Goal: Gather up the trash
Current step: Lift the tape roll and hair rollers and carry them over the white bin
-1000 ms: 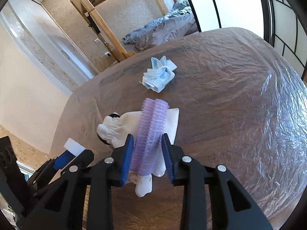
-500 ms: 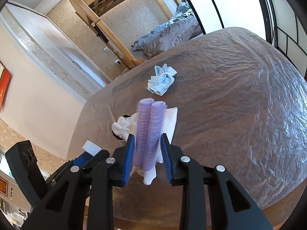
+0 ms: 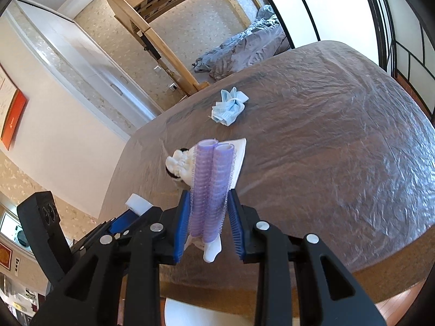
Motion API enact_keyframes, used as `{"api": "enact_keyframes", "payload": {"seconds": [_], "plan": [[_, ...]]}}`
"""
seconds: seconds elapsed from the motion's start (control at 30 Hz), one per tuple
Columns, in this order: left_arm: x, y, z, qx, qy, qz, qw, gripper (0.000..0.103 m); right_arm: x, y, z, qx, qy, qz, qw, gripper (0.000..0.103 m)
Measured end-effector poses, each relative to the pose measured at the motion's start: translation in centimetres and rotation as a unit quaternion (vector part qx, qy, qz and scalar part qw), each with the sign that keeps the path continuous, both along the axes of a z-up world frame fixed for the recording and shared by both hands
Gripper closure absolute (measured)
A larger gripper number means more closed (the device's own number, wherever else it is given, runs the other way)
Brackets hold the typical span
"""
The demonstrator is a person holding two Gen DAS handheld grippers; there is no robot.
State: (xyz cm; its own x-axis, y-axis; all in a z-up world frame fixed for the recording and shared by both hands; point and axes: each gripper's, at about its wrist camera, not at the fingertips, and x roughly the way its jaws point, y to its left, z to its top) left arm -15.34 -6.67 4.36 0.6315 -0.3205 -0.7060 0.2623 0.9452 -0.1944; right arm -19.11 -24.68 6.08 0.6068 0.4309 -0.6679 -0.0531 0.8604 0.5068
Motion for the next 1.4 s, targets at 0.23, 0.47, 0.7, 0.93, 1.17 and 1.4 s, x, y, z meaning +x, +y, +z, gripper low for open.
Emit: {"api": "enact_keyframes", "payload": {"seconds": [0.23,0.47,0.7,0.93,1.17,1.4], "plan": [[-1.8,-0.6,0.1,0.001,0.0,0.014,0.9999,0.052,-2.5,-0.6,0.1,-0.016,-0.005,0.013,1.0,0.074],[-4.5,-1.1,0.4,0.001,-0.004,0.029,0.9996,0.052,-4.5,-0.8,0.3,-0.019,-0.011,0.03,0.999,0.074],[-7.4,-0.6,0.5,-0.004,-0.002,0.036,0.9994,0.052,-6.9,-0.2,0.3,-0.023,-0.008,0.039,0.999,0.074],[-10.0,0.0,0.5,-0.006,-0.001,0.025,0.9997,0.052,-10.1,0.7,0.4,-0.033,-0.009,0.03,0.999,0.074],[-12.9,1.3,-0.4,-0.005,0.009,0.004,0.9999,0.052,-14.1,2.1,-0.5,-0.04,0.002,0.002,0.999,0.074],[-16.0,2.3,-2.7,0.005,0.038,0.002,0.9993,0.052,-18.6,3.1,-3.4,-0.049,0.033,-0.028,0.998,0.074]]}}
